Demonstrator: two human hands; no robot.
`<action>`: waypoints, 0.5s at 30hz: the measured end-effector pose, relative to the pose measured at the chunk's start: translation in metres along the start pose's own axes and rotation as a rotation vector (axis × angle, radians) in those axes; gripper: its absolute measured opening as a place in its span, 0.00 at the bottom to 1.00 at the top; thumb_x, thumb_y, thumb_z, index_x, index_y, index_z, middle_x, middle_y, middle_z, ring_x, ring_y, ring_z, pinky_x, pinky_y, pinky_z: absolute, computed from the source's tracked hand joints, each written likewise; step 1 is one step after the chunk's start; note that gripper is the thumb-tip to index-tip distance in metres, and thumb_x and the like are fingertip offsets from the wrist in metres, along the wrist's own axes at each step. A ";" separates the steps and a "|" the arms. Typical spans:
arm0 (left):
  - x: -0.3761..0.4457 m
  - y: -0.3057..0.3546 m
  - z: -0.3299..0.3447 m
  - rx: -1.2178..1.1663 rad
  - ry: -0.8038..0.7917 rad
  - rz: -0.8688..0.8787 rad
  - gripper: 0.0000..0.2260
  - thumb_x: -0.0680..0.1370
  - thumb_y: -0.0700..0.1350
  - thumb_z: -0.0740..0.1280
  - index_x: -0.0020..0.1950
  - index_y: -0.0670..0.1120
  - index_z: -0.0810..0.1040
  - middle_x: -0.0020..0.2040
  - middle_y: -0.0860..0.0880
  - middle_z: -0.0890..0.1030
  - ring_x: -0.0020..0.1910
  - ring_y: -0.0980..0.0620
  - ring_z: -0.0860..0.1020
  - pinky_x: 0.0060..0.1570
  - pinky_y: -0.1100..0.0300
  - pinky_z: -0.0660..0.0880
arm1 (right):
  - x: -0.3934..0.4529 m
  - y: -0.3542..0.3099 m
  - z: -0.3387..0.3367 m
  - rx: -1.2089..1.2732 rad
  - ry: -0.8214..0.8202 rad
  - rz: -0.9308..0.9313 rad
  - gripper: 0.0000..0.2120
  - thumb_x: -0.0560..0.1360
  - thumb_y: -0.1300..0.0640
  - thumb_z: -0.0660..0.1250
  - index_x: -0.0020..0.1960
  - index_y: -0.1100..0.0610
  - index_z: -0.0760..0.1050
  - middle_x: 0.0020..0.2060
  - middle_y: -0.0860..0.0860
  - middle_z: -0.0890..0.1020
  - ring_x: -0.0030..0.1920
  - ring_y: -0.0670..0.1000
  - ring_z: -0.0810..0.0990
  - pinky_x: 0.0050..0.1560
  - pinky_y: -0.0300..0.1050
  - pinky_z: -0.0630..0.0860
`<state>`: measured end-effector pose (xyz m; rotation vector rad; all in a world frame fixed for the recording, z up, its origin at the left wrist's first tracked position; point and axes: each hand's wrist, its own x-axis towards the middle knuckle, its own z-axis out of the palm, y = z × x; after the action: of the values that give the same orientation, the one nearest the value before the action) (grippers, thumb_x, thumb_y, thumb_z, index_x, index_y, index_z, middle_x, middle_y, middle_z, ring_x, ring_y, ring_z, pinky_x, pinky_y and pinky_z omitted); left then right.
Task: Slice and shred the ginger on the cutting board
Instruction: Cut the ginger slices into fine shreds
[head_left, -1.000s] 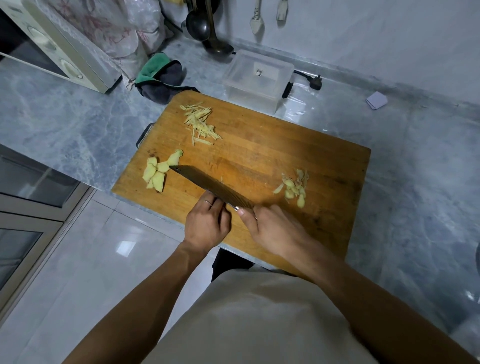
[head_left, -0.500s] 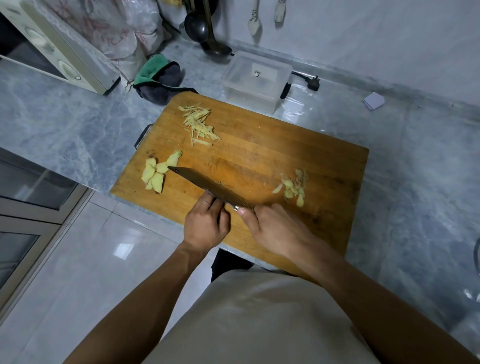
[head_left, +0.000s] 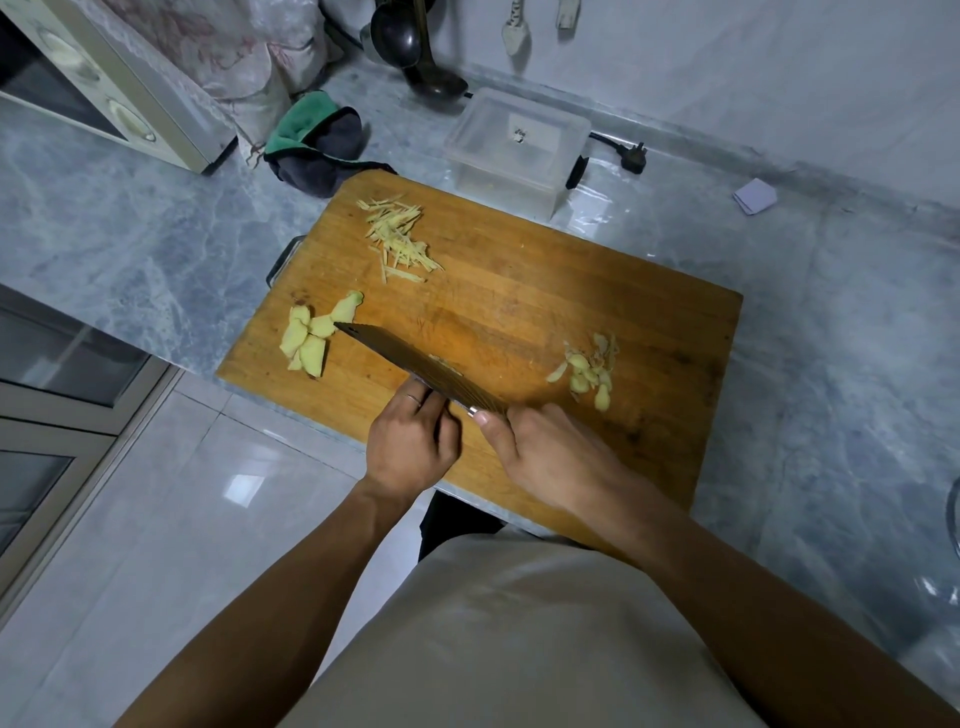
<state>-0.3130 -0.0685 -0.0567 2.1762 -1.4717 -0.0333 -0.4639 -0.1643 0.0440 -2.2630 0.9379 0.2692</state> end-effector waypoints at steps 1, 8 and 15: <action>0.000 0.000 0.000 0.000 -0.008 -0.002 0.11 0.74 0.41 0.62 0.49 0.41 0.83 0.50 0.42 0.80 0.47 0.46 0.76 0.34 0.60 0.72 | 0.002 -0.001 0.000 0.001 0.000 -0.003 0.26 0.83 0.37 0.47 0.43 0.55 0.71 0.37 0.55 0.77 0.36 0.57 0.76 0.34 0.45 0.65; 0.000 0.000 -0.002 -0.004 -0.044 -0.018 0.13 0.75 0.43 0.60 0.48 0.41 0.83 0.49 0.43 0.80 0.46 0.46 0.76 0.33 0.59 0.74 | 0.006 -0.002 0.001 -0.006 -0.015 -0.016 0.26 0.84 0.38 0.48 0.47 0.56 0.73 0.37 0.55 0.78 0.36 0.57 0.76 0.35 0.46 0.67; -0.001 0.000 -0.004 0.012 -0.069 -0.017 0.14 0.75 0.44 0.59 0.49 0.41 0.83 0.50 0.42 0.80 0.44 0.43 0.77 0.32 0.59 0.72 | 0.000 -0.004 -0.005 -0.026 -0.003 -0.031 0.28 0.84 0.38 0.48 0.43 0.58 0.75 0.35 0.55 0.79 0.34 0.56 0.77 0.29 0.45 0.65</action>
<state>-0.3124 -0.0659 -0.0539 2.2175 -1.4940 -0.1069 -0.4613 -0.1652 0.0498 -2.2982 0.9017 0.2721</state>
